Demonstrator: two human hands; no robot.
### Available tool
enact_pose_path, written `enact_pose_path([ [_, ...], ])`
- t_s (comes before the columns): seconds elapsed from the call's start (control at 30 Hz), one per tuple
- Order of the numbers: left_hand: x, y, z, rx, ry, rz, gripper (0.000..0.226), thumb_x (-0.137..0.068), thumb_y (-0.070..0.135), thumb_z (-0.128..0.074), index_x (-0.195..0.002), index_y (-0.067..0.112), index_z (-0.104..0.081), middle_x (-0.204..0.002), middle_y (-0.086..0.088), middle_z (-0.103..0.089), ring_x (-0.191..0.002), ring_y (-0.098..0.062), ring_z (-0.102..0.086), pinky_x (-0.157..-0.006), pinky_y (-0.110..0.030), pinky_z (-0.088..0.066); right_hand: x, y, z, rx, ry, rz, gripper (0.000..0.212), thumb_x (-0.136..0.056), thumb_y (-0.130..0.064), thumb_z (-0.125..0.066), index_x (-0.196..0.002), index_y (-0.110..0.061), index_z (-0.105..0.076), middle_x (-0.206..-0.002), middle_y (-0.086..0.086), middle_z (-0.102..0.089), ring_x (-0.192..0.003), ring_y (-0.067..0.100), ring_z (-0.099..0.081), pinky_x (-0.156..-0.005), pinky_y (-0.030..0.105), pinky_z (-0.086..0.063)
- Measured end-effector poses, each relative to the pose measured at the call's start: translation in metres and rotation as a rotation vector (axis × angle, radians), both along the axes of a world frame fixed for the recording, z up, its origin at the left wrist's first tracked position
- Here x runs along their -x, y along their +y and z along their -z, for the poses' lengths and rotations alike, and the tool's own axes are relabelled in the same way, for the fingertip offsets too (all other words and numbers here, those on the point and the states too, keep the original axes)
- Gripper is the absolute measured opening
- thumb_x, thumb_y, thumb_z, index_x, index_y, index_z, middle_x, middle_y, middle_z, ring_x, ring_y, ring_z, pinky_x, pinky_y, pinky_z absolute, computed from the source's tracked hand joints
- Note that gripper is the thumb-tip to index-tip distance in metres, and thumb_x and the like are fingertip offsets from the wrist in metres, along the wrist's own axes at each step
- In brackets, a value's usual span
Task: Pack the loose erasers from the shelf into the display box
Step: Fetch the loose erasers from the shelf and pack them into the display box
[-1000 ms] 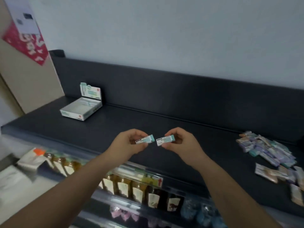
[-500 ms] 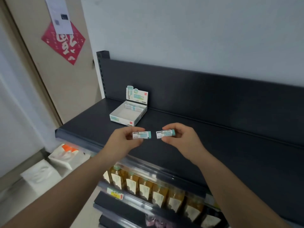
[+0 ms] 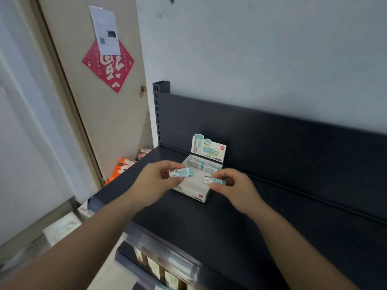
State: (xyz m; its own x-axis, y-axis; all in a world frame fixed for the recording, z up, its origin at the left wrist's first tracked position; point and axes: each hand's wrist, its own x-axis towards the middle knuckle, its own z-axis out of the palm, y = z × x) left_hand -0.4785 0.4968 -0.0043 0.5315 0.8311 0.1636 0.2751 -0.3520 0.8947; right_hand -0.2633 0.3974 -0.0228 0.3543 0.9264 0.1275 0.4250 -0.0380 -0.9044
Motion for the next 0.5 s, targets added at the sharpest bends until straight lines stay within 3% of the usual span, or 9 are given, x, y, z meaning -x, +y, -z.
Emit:
enact_pose_path([
  [0.1,-0.005,0.027,0.003,-0.031,0.045,0.024,0.027,-0.083,0.009,-0.072,-0.097,0.032,-0.069,-0.093,0.012,-0.074,-0.086,-0.008,-0.069,-0.078,-0.026,-0.055,0.005,0.019,0.005,0.032,-0.059,0.033,0.016,-0.081,-0.022,-0.076,-0.094,-0.028,-0.069,-0.105,-0.008,-0.062,-0.088,0.004,-0.056,-0.075,0.015,-0.044],
  [0.23,-0.021,0.067,0.002,-0.071,0.126,0.121,0.025,-0.084,0.015,-0.071,-0.101,0.032,-0.069,-0.094,0.013,-0.073,-0.087,-0.006,-0.068,-0.082,-0.032,-0.056,0.01,0.043,0.006,0.058,-0.196,0.112,0.017,-0.085,-0.025,-0.071,-0.101,-0.026,-0.067,-0.105,-0.014,-0.056,-0.09,-0.003,-0.052,-0.072,0.009,-0.038],
  [0.4,-0.044,0.111,0.005,-0.149,0.236,0.255,0.026,-0.083,0.024,-0.073,-0.109,0.026,-0.069,-0.101,0.012,-0.068,-0.084,0.002,-0.063,-0.07,-0.009,-0.046,0.018,0.061,0.008,0.065,-0.316,0.238,0.018,-0.085,-0.026,-0.071,-0.103,-0.026,-0.067,-0.104,-0.014,-0.055,-0.098,0.002,-0.052,-0.078,0.011,-0.04],
  [0.5,-0.06,0.132,0.013,-0.235,0.303,0.327,0.03,-0.08,0.037,-0.074,-0.108,0.031,-0.069,-0.103,0.01,-0.057,-0.087,-0.001,-0.056,-0.072,-0.011,-0.042,0.022,0.066,0.012,0.107,-0.407,0.284,0.021,-0.085,-0.027,-0.07,-0.106,-0.025,-0.067,-0.107,-0.012,-0.056,-0.103,0.007,-0.052,-0.085,0.016,-0.044],
])
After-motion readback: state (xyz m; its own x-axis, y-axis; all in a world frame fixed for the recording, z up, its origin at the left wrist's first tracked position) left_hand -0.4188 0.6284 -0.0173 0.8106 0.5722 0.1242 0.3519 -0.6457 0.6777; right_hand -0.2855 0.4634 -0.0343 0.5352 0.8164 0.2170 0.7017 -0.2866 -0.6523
